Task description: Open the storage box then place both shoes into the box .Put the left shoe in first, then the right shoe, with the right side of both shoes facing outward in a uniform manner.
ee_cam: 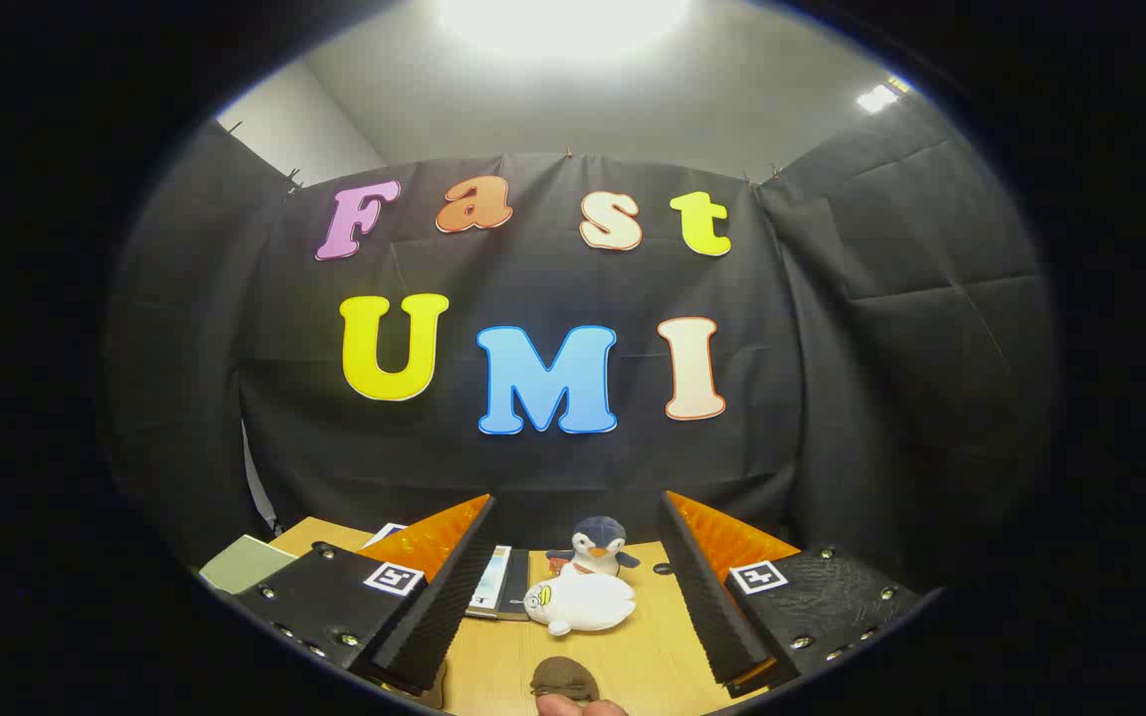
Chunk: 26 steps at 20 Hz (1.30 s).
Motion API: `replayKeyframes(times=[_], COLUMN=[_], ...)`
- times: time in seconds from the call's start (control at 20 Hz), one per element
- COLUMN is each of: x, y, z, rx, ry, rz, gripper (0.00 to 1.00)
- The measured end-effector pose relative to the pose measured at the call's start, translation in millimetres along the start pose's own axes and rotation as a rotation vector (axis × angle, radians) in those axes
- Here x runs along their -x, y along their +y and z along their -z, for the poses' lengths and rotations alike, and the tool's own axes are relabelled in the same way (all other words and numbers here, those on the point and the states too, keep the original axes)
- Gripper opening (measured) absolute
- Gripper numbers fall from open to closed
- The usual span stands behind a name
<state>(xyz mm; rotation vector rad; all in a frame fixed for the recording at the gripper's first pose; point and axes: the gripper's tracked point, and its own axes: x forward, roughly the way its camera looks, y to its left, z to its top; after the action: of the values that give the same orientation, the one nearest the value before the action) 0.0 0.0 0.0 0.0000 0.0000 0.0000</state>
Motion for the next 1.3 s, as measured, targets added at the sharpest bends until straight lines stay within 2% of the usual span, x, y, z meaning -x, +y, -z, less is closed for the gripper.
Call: replayKeyframes(times=[0.35,0.65,1.05,1.15,1.3], x=[-2,-3,-12,-15,-21], y=[2,-1,6,13,39], z=[-8,-12,7,18,36], rx=[0.005,0.017,-0.008,-0.025,-0.07], ry=[-0.041,-0.065,-0.026,-0.004,0.048], rz=[-0.043,-0.046,-0.064,-0.083,-0.165], gripper=[0.96,0.97,0.97,0.96,0.96])
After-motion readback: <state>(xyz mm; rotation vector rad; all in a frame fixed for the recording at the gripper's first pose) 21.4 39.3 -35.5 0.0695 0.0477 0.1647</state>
